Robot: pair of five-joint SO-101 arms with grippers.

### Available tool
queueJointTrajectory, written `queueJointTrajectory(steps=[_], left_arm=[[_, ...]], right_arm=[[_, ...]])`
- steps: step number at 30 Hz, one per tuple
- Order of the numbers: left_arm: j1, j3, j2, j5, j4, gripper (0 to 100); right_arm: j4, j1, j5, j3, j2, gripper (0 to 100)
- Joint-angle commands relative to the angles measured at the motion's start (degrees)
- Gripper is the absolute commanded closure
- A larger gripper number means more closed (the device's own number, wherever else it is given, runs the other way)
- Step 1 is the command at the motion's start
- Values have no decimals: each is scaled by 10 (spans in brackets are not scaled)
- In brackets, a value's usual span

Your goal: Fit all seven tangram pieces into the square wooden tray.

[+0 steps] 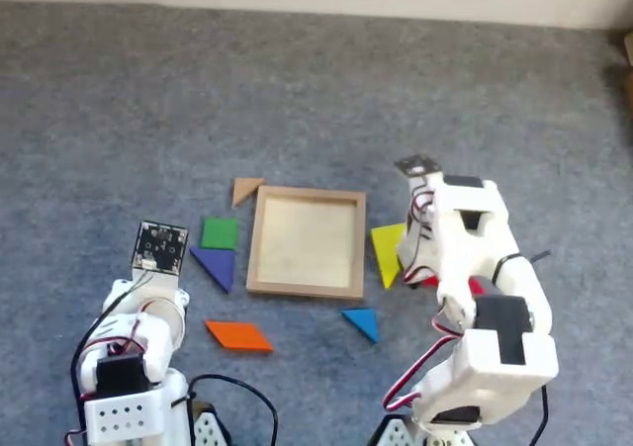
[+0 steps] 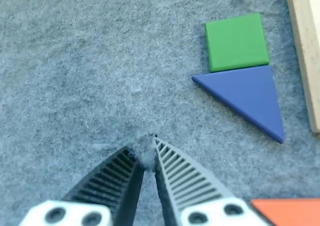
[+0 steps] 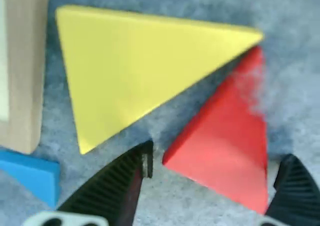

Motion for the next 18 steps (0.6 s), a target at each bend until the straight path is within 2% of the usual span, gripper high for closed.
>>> queueJointTrajectory(steps=[1,18], left_arm=[[-6,12,-16,3,3,993],[-6,12,-16,3,3,993]], right_arm=[[14,-11,44,-12,-1,626],[-27,1,57,-7,0,627]])
